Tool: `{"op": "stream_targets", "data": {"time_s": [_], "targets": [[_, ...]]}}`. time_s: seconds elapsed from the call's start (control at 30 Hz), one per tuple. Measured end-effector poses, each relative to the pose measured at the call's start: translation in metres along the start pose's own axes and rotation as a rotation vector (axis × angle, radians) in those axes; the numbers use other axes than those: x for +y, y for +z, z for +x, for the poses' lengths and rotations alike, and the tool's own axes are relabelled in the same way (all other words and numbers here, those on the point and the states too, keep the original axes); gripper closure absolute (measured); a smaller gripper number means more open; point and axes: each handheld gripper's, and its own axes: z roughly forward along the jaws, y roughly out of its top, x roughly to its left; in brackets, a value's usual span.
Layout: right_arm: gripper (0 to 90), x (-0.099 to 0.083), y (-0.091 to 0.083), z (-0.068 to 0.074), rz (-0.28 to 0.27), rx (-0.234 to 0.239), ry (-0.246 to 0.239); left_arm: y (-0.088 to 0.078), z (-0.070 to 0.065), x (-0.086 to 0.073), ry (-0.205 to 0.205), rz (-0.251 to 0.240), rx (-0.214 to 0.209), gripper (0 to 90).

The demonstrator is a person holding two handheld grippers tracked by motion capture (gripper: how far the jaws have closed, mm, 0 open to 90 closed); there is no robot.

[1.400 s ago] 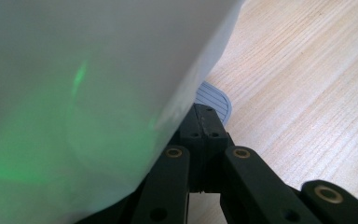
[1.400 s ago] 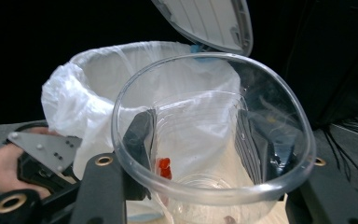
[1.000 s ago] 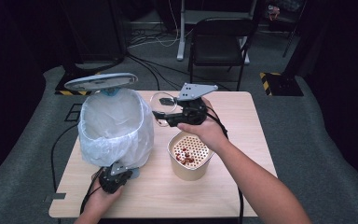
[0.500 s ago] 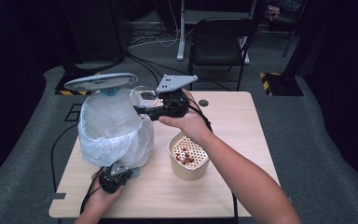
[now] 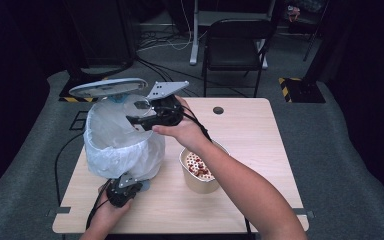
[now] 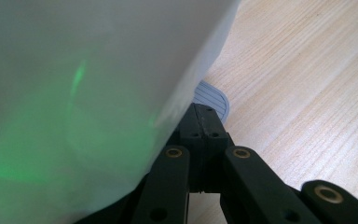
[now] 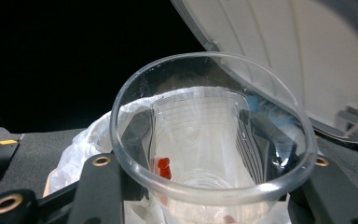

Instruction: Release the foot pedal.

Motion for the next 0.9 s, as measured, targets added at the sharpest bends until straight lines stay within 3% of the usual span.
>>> {"op": "stream_targets", "data": {"time_s": [0.03, 0.07, 0.13, 0.33, 0.47, 0.53, 0.67, 0.9], "targets": [[47.0, 0.0, 0.003, 0.001, 0.006, 0.002, 0.004, 0.001, -0.003, -0.001, -0.05, -0.006, -0.001, 90.0], [46.9, 0.0, 0.005, 0.001, 0.009, 0.002, 0.002, 0.001, -0.003, -0.001, -0.054, -0.005, 0.0, 90.0], [46.7, 0.0, 0.01, 0.002, 0.012, 0.006, 0.008, 0.0, -0.001, 0.0, -0.018, 0.0, -0.001, 90.0], [45.4, 0.001, 0.018, 0.004, 0.022, 0.002, -0.002, 0.0, -0.002, -0.001, -0.031, -0.001, -0.001, 90.0], [35.2, 0.002, 0.021, 0.004, 0.03, -0.009, 0.016, 0.0, -0.002, -0.001, -0.033, -0.002, -0.001, 90.0], [23.7, 0.002, 0.023, 0.005, 0.045, -0.017, 0.033, 0.0, -0.002, -0.001, -0.032, -0.004, -0.002, 90.0], [14.3, 0.002, 0.027, 0.007, 0.069, -0.023, 0.031, 0.001, -0.002, -0.001, -0.032, -0.006, -0.003, 90.0], [11.9, 0.001, 0.035, 0.01, 0.108, -0.023, 0.01, 0.001, -0.002, -0.001, -0.039, -0.008, -0.004, 90.0]]}}
